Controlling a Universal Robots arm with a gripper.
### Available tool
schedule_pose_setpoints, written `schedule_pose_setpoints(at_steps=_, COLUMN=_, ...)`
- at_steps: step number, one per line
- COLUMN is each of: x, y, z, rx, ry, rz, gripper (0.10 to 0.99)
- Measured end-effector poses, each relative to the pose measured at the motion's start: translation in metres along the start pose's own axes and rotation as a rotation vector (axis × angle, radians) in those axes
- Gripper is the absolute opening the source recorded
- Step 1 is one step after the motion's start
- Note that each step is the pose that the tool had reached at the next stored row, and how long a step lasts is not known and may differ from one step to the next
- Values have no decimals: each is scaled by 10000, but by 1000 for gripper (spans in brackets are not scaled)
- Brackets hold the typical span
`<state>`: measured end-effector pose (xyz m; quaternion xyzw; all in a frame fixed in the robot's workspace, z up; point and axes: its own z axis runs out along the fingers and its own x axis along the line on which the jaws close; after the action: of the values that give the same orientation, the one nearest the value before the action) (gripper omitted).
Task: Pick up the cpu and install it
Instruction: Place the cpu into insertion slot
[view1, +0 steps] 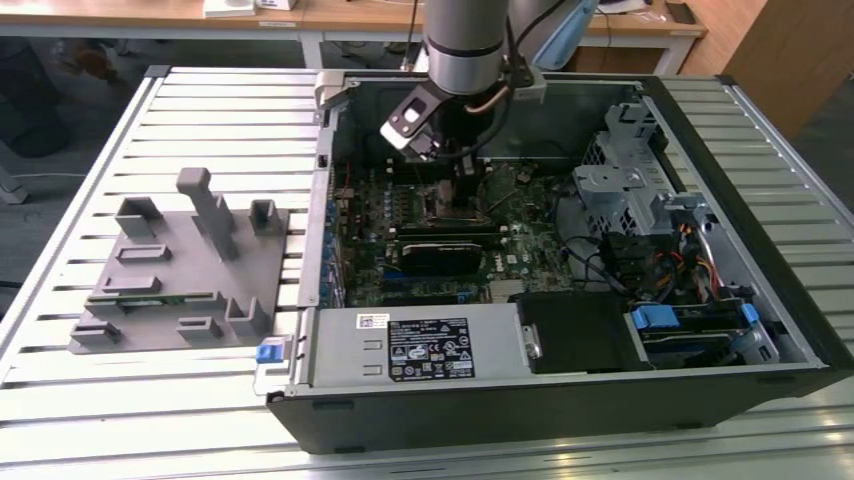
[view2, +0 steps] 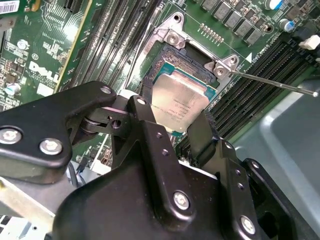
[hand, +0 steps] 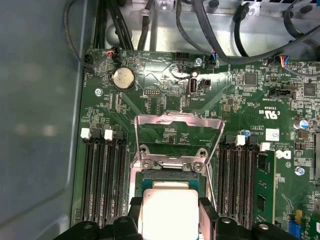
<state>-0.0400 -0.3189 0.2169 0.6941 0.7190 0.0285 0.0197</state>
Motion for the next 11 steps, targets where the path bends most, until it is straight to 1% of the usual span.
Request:
schedule_pose_setpoints(at_steps=5, x=0, y=-3, z=36, rx=-3, ry=-14, rz=215, gripper=533)
schedule_pose_setpoints(at_steps=11, x=-1, y=-11, z=103, rx=-3, ry=-15, rz=218, gripper=533)
